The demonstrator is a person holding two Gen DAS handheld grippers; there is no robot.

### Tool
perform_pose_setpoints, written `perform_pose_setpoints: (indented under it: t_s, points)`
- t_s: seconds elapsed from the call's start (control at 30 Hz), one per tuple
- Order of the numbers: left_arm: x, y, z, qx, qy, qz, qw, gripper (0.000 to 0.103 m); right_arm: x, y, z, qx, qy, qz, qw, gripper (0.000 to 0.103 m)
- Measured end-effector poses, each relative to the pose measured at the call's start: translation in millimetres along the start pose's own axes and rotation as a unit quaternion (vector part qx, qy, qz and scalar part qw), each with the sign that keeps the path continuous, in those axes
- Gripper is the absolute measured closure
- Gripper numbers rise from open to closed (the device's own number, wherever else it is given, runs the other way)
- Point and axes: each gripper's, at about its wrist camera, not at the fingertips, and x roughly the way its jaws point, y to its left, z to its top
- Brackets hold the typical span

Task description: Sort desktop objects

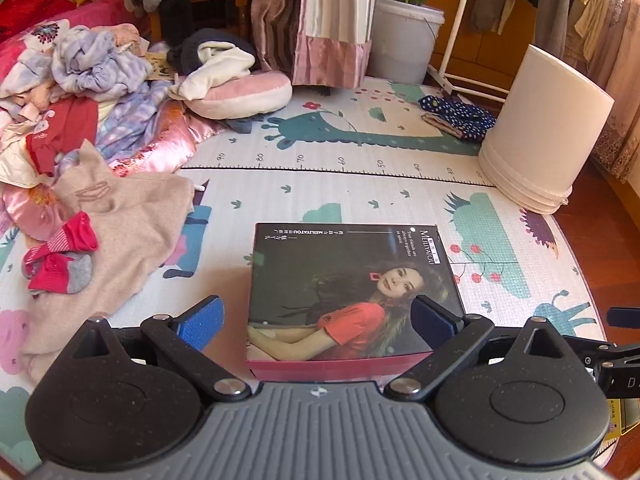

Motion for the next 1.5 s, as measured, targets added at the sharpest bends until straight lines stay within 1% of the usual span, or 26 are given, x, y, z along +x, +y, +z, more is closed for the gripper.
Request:
perform_pose_setpoints:
  t_s: [0.07, 0.13, 0.37, 0.5, 0.53, 0.6, 0.63, 0.7, 0.83, 0.9, 1.13, 1.4, 1.5]
  points:
    - [-13, 0, -1, -0.003, -0.006, 0.001, 1.0, 0.003, -9, 3, -2, 0.006, -0.001, -0.011, 1.0, 0.009]
    - [-28, -3, -3, 0.003, -0.014, 0.01, 0.9998, 0.003, -21, 6, -6, 0.017, -0.008, -0.021, 1.0, 0.009]
    - [-79, -23, -16, 0.05, -0.049, 0.038, 0.9968, 0.003, -60, 21, -24, 0.029, -0.029, -0.014, 0.999, 0.007]
    - [-102, -29, -27, 0.06, -0.058, 0.047, 0.9953, 0.003, -79, 31, -37, 0.024, -0.037, -0.02, 0.999, 0.006]
    - [-106, -29, -31, 0.061, -0.057, 0.049, 0.9953, 0.003, -82, 36, -41, 0.023, -0.03, -0.028, 0.999, 0.006]
    - [-113, -28, -37, 0.057, -0.052, 0.047, 0.9959, 0.003, -87, 43, -47, 0.029, -0.012, -0.037, 0.999, 0.007]
    - [-116, -28, -41, 0.054, -0.048, 0.045, 0.9963, 0.003, -89, 43, -50, 0.037, -0.002, -0.034, 0.999, 0.007]
    - [-123, -27, -50, 0.05, -0.046, 0.041, 0.9968, 0.003, -95, 44, -56, 0.047, 0.004, -0.024, 0.999, 0.007]
    - [-138, -27, -68, 0.06, -0.046, 0.05, 0.9959, 0.003, -113, 52, -67, 0.042, -0.014, -0.025, 0.999, 0.007]
    - [-145, -27, -75, 0.063, -0.046, 0.051, 0.9957, 0.003, -121, 57, -72, 0.04, -0.019, -0.017, 0.999, 0.006]
    - [-159, -26, -91, 0.067, -0.043, 0.045, 0.9958, 0.003, -137, 76, -92, 0.029, -0.013, -0.016, 0.999, 0.006]
    - [-162, -18, -95, 0.043, -0.04, 0.032, 0.9978, 0.003, -140, 88, -99, 0.008, -0.007, -0.021, 1.0, 0.006]
    - [-160, -15, -98, 0.032, -0.033, 0.027, 0.9986, 0.003, -138, 89, -99, 0.008, -0.005, -0.022, 1.0, 0.007]
